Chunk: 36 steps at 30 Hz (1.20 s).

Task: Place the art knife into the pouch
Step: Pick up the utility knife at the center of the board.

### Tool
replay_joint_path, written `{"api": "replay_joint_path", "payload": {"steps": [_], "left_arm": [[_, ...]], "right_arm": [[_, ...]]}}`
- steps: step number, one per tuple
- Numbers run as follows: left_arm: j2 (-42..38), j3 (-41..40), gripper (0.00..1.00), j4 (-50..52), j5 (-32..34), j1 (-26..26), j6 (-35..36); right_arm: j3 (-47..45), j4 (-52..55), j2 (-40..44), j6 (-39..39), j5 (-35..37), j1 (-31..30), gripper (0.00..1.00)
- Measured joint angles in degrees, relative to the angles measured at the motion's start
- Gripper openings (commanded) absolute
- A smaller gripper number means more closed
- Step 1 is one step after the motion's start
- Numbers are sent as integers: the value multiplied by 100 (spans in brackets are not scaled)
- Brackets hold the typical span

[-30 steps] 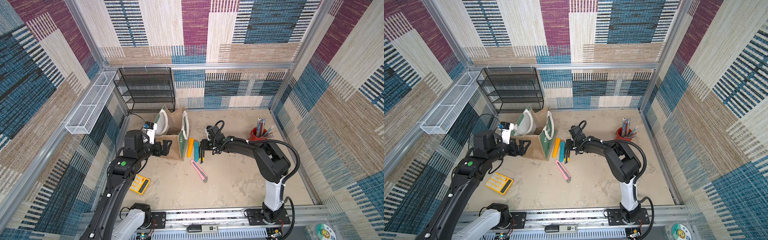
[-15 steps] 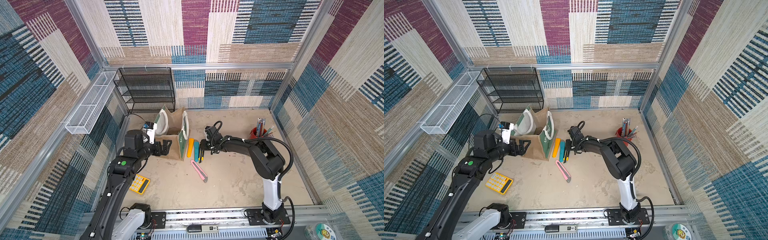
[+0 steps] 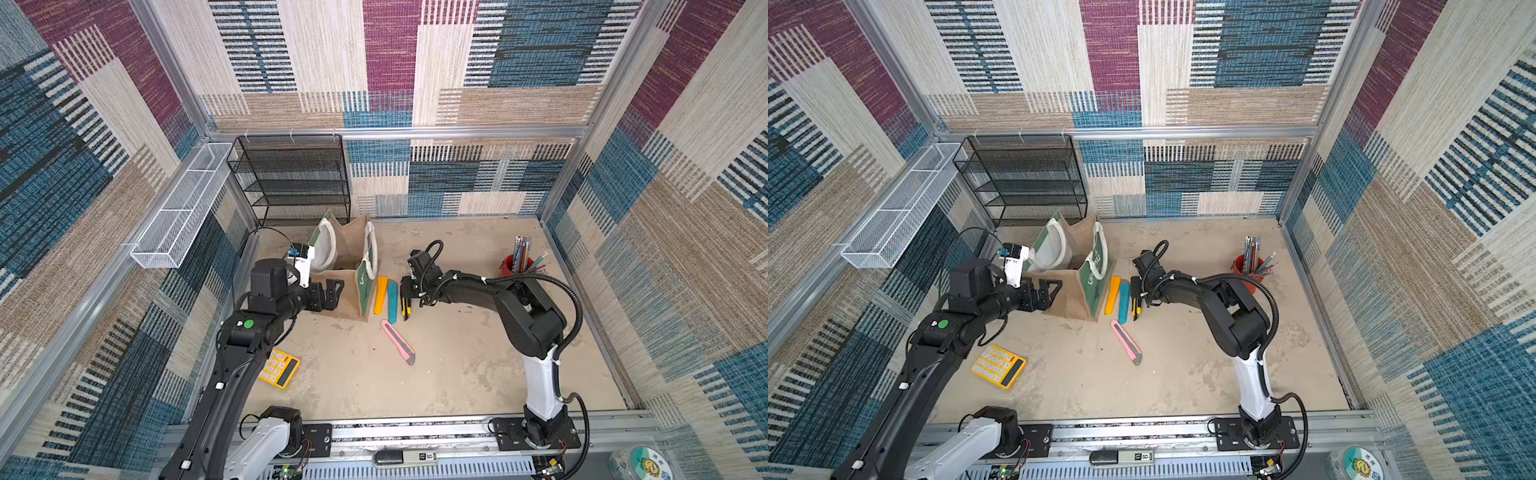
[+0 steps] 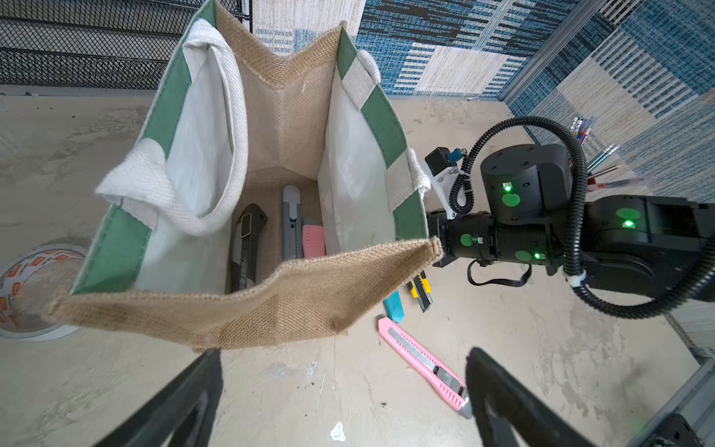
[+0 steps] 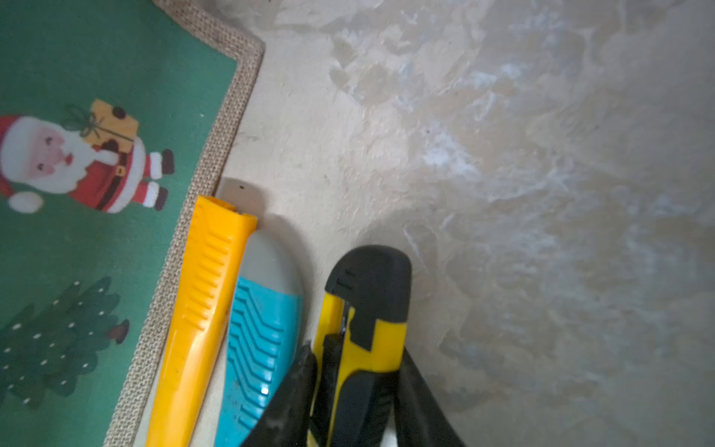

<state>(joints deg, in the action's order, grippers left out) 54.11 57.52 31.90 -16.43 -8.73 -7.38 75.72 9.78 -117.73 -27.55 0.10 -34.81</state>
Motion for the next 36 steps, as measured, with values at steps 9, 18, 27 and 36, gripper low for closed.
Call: {"api": "replay_joint_path", "payload": {"steps": [9, 18, 27, 36], "left_arm": [[2, 0, 99, 0, 0, 9, 0], [-26, -9, 99, 0, 2, 11, -2], [-79, -31, 99, 0, -50, 9, -39], [-44, -31, 99, -2, -50, 9, -42]], "right_arm": [[-4, 238, 168, 24, 59, 17, 20], [-87, 256, 487, 63, 197, 11, 20], [-374, 251, 767, 85, 494, 11, 17], [-680, 205, 1099, 61, 656, 11, 9]]}}
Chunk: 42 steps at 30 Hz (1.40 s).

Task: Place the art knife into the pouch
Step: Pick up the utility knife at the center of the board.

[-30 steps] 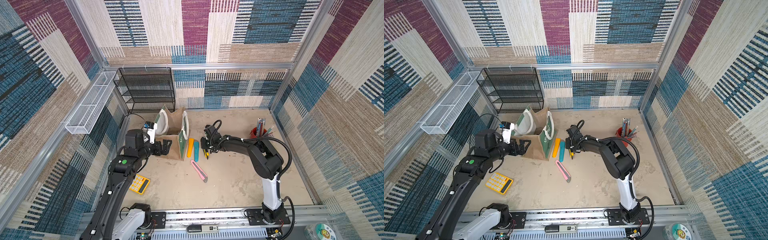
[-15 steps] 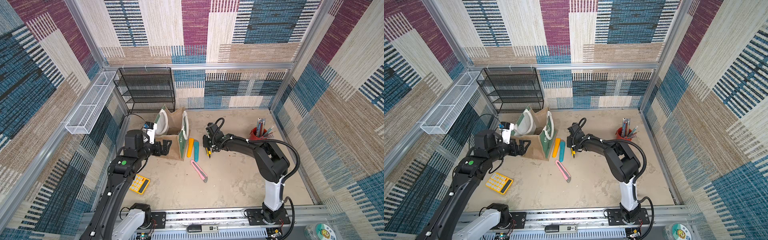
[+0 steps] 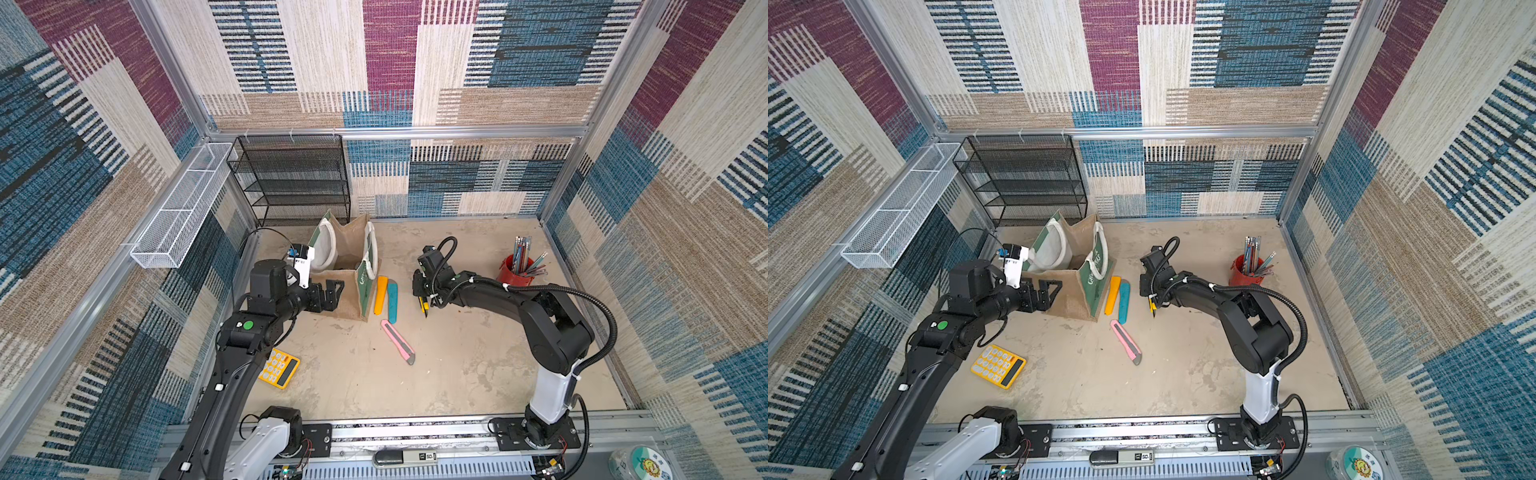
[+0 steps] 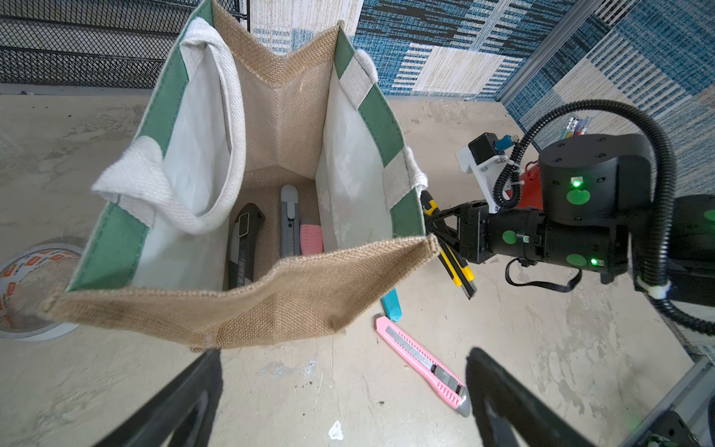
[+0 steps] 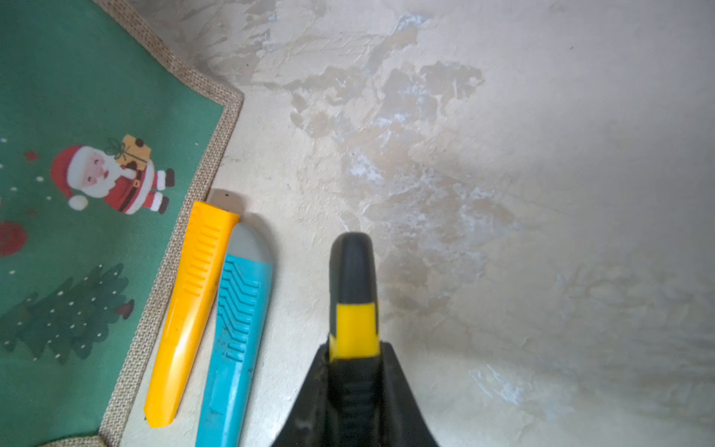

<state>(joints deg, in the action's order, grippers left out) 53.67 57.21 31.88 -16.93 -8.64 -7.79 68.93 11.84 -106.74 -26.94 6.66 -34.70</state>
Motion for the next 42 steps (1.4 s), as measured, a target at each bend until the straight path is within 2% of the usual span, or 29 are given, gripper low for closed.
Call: {"api": "replay_joint_path", "payload": {"steps": [5, 22, 33, 42], "left_arm": [[0, 0, 99, -2, 0, 0, -2], [39, -2, 99, -11, 24, 0, -4], [61, -2, 99, -13, 24, 0, -4], [57, -4, 99, -17, 24, 0, -24]], "right_arm": [[-210, -20, 208, 0, 0, 0, 0], [-402, -125, 741, -107, -31, 0, 0], [177, -52, 1104, -57, -354, 0, 0], [802, -212, 1213, 57, -1071, -7, 0]]}}
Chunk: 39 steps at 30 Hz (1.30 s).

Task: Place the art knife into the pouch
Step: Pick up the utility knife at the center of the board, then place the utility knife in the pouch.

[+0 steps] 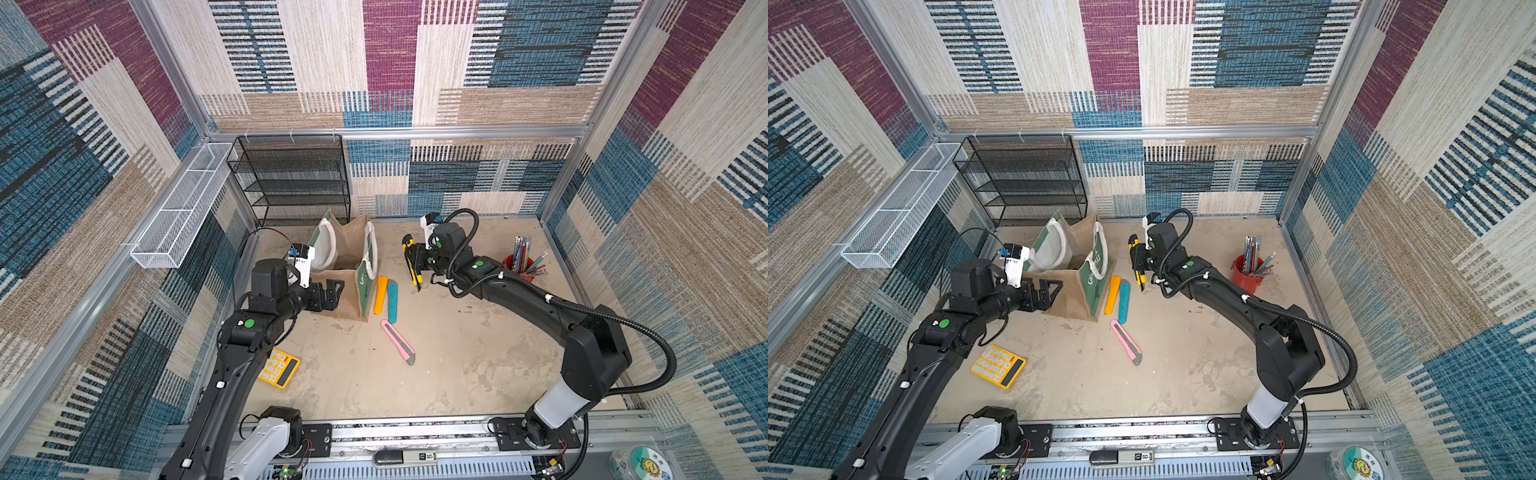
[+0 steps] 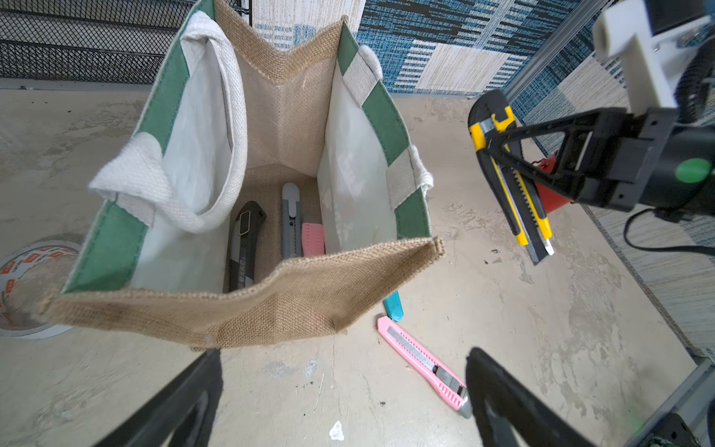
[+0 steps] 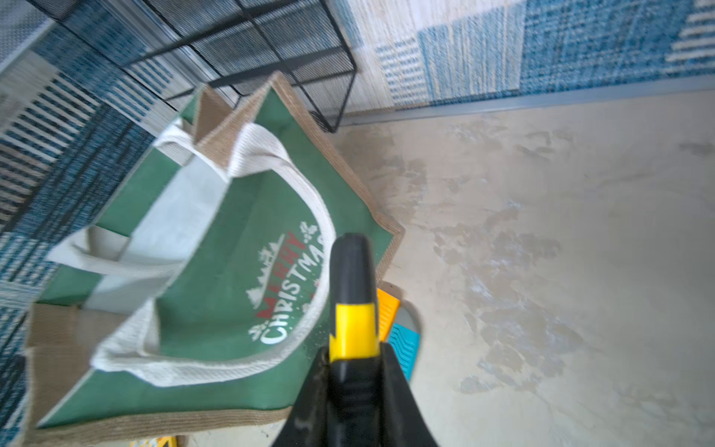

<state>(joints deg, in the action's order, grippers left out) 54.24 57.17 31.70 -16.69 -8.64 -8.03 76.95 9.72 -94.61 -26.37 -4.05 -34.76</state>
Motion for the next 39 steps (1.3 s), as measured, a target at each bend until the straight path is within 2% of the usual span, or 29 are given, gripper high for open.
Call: {"api": "replay_joint_path", "payload": {"steps": [7, 17, 27, 39], "left_arm": [[0, 0, 99, -17, 0, 0, 0], [-7, 0, 99, -20, 0, 0, 0], [-59, -4, 99, -59, 0, 0, -2], [-63, -17, 99, -59, 0, 0, -2]], "right_arm": [[535, -92, -39, 79, -555, -4, 0], [1351, -387, -402, 81, -951, -164, 0], [2870, -308, -1657, 125, -1222, -404, 0], [5578, 538, -3464, 289, -1532, -662, 0]]}}
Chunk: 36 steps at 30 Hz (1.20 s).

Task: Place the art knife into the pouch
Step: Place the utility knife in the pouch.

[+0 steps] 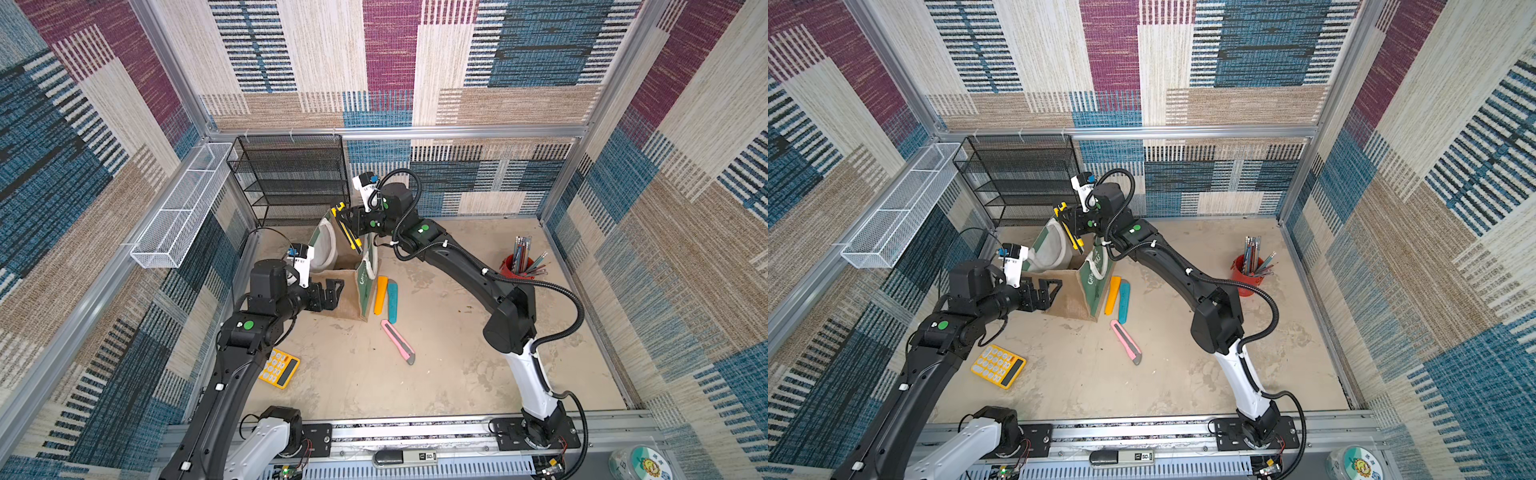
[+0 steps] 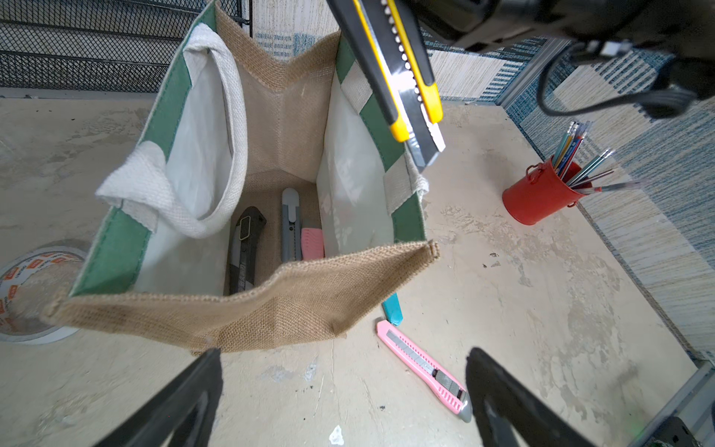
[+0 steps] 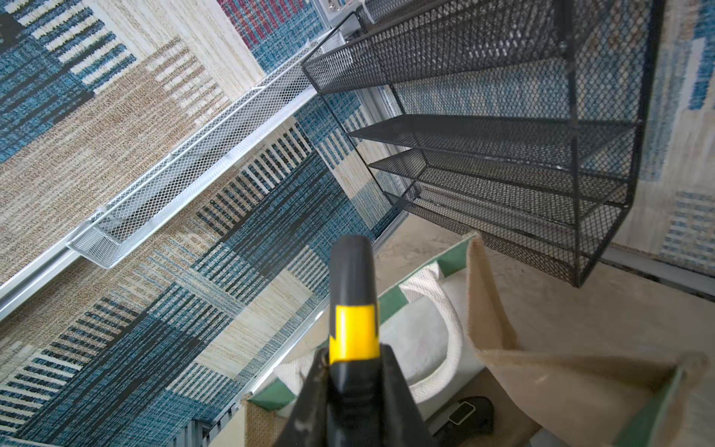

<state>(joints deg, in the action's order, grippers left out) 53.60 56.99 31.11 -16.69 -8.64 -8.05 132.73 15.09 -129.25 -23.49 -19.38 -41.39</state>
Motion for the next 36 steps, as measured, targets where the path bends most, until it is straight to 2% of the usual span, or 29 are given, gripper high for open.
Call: {"api": "replay_joint_path", "payload": {"steps": [5, 10, 18, 22, 27, 36], "left_arm": [[-28, -13, 99, 0, 4, 0, 0], [-48, -17, 99, 0, 4, 0, 0], [-48, -20, 99, 0, 4, 0, 0], [-46, -20, 99, -2, 4, 0, 0], [-44, -22, 99, -2, 4, 0, 0], [-46, -22, 99, -4, 2, 0, 0]], "right_arm": [[708, 310, -595, -2, -46, -2, 0], [732, 525, -723, -2, -146, -2, 18], [518, 586, -723, -2, -332, -11, 25], [431, 575, -723, -2, -361, -15, 45], [264, 597, -656, 9, -354, -22, 60], [33, 619, -20, 195, -219, -24, 79]]}}
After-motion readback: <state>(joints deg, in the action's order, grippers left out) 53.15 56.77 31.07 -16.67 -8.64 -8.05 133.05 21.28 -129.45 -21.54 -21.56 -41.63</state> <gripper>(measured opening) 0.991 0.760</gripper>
